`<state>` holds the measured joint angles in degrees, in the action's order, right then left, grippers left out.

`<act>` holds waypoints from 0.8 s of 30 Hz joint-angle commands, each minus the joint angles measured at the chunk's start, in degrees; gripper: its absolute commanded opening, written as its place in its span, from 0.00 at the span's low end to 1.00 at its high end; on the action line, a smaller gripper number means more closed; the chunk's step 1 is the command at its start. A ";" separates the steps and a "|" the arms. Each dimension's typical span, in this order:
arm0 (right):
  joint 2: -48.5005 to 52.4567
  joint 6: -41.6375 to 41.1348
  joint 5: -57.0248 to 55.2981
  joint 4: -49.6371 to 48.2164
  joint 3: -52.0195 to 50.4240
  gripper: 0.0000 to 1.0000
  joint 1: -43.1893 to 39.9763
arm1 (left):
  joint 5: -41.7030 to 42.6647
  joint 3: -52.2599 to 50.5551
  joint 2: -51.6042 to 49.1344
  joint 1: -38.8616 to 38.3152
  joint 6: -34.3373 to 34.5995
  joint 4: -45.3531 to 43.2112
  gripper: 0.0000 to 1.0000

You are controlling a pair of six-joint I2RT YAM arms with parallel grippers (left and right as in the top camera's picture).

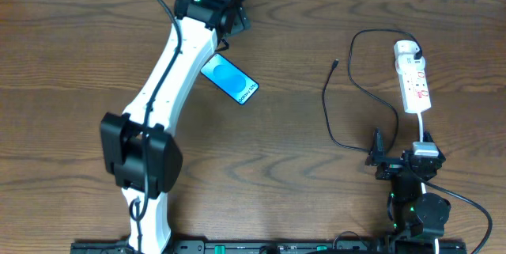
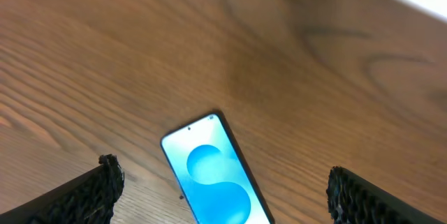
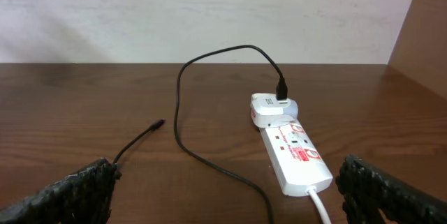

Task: Plug charger to phone and switch on socket
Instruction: 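Lower the left gripper onto the phone's top edge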

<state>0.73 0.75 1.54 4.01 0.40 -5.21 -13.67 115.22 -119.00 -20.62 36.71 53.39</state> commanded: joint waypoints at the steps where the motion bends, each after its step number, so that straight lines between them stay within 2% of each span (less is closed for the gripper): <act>1: -0.13 0.61 0.11 0.22 -0.09 0.99 0.39 | 4.76 1.38 -2.64 1.33 2.67 0.20 0.95; 7: -0.13 0.61 0.11 0.22 -0.09 0.99 0.39 | 5.35 1.27 -5.03 3.28 8.22 2.82 0.95; 10: -0.13 0.61 0.11 0.22 -0.09 0.99 0.39 | 5.57 0.85 -5.27 3.85 8.22 2.91 0.95; 11: -0.13 0.61 0.11 0.20 -0.09 0.99 0.39 | 5.57 0.66 -5.27 3.93 8.20 2.93 0.98; 17: -0.13 0.61 0.11 0.20 -0.09 0.99 0.39 | 6.10 -1.75 -5.31 3.89 8.44 2.93 0.98; 24: -0.13 0.61 0.11 0.20 -0.09 0.99 0.39 | 6.45 -6.32 -5.31 3.89 12.09 -0.83 0.98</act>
<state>0.73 0.75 1.54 4.03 0.40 -5.21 -7.57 111.11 -123.50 -16.71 46.50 54.13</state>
